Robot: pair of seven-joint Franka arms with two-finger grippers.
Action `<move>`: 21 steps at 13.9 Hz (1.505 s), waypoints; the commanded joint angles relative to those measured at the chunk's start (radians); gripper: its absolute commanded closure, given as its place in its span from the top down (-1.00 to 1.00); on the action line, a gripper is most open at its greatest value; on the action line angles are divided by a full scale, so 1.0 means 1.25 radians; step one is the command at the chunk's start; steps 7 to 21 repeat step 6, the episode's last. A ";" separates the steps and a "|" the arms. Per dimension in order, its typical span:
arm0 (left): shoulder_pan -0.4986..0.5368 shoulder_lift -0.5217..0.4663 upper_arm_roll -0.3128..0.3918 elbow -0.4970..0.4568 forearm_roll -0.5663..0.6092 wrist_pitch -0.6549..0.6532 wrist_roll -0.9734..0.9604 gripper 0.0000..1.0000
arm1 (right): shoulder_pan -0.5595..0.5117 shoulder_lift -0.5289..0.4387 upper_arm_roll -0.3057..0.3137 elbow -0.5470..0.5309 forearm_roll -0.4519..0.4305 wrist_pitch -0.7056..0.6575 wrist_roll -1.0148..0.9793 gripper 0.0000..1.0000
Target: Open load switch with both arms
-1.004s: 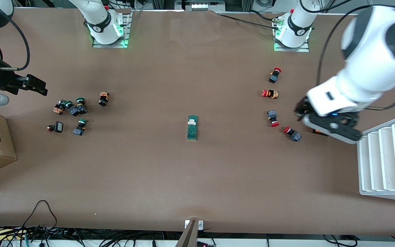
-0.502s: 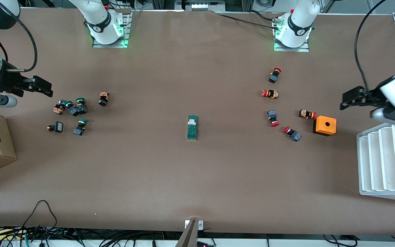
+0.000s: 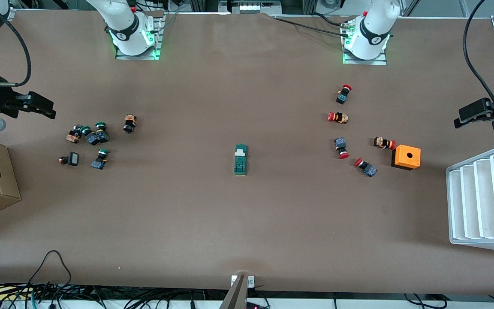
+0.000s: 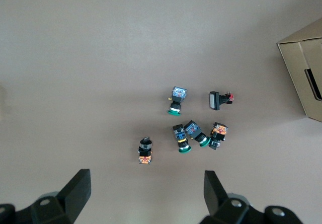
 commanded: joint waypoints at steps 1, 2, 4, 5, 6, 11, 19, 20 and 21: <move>-0.014 -0.023 -0.007 -0.008 0.070 -0.009 -0.029 1.00 | -0.003 0.011 0.003 0.023 0.001 -0.017 -0.012 0.99; -0.017 -0.025 -0.011 -0.008 0.091 -0.008 -0.030 1.00 | -0.003 0.011 0.003 0.023 0.001 -0.017 -0.010 0.99; -0.020 -0.023 -0.011 -0.008 0.098 -0.008 -0.033 1.00 | -0.005 0.011 0.003 0.023 0.001 -0.017 -0.012 0.99; -0.020 -0.023 -0.015 -0.008 0.101 -0.008 -0.031 1.00 | -0.005 0.011 0.003 0.023 0.001 -0.017 -0.012 0.98; -0.020 -0.025 -0.016 -0.008 0.100 -0.008 -0.027 1.00 | -0.005 0.011 0.003 0.023 -0.001 -0.018 -0.013 0.99; -0.020 -0.025 -0.016 -0.008 0.100 -0.008 -0.027 1.00 | -0.005 0.011 0.003 0.023 -0.001 -0.018 -0.013 0.99; -0.020 -0.025 -0.016 -0.008 0.100 -0.008 -0.027 1.00 | -0.005 0.011 0.003 0.023 -0.001 -0.018 -0.013 0.99; -0.020 -0.025 -0.016 -0.008 0.100 -0.008 -0.027 1.00 | -0.005 0.011 0.003 0.023 -0.001 -0.018 -0.013 0.99; -0.020 -0.025 -0.016 -0.008 0.100 -0.008 -0.027 1.00 | -0.005 0.011 0.003 0.023 -0.001 -0.018 -0.013 0.99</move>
